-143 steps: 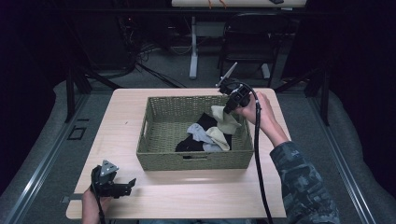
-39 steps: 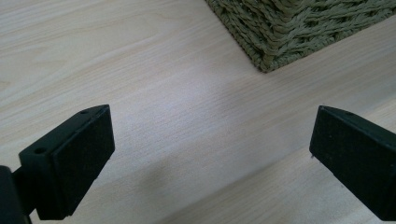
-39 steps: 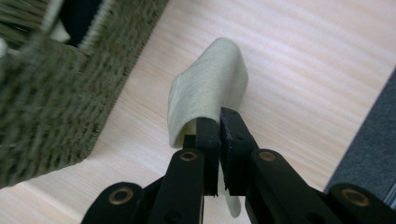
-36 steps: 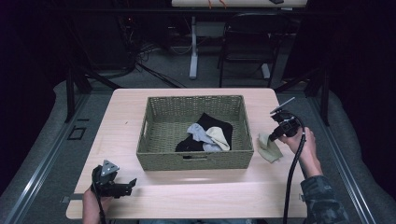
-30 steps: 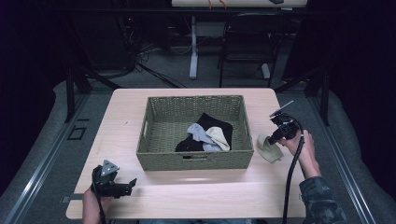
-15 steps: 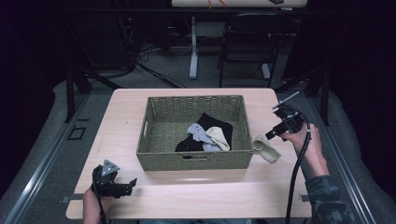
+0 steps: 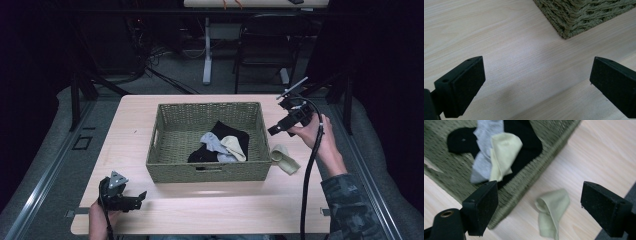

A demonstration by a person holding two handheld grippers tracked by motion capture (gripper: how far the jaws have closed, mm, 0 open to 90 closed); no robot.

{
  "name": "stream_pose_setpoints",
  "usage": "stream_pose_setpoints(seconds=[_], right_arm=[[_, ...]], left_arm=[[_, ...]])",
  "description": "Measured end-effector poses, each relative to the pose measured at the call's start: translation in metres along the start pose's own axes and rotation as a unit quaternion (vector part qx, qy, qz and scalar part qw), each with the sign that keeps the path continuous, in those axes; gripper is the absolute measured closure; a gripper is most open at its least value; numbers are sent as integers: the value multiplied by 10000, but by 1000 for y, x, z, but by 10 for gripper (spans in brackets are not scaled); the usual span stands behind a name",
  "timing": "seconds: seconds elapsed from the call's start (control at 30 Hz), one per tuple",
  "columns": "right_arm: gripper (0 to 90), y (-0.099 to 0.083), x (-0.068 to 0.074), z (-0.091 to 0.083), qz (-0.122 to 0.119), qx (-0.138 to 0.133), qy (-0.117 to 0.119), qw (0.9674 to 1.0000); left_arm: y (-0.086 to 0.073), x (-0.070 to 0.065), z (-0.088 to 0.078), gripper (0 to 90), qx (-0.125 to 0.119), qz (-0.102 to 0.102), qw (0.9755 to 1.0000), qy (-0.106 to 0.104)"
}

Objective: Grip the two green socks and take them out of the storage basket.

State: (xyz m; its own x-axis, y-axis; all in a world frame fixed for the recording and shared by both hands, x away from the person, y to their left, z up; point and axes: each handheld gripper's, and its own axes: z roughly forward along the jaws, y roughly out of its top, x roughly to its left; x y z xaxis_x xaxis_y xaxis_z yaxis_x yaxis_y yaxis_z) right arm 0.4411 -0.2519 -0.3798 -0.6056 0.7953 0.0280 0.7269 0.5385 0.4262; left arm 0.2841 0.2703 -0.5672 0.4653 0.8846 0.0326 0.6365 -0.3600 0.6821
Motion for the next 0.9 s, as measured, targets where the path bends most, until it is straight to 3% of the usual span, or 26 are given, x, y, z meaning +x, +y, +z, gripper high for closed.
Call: stream_pose_setpoints(seconds=[0.17, 0.33, 0.57, 0.9], right_arm=[[117, 22, 19, 2, -271, -21, 89, 9996], [61, 39, 32, 14, -467, 74, 148, 9988], [9, 55, 43, 45, -547, 389, 253, 9974], [49, 63, 53, 83, -629, 757, 320, 9946]], left_arm=[[0, 0, 0, 0, -19, -14, 10000, -10], [-1, 0, 0, 0, -27, -11, 10000, -19], [-1, 1, 0, 0, -30, -30, 10000, -19], [-1, 1, 0, 0, -12, -27, 10000, -25]])
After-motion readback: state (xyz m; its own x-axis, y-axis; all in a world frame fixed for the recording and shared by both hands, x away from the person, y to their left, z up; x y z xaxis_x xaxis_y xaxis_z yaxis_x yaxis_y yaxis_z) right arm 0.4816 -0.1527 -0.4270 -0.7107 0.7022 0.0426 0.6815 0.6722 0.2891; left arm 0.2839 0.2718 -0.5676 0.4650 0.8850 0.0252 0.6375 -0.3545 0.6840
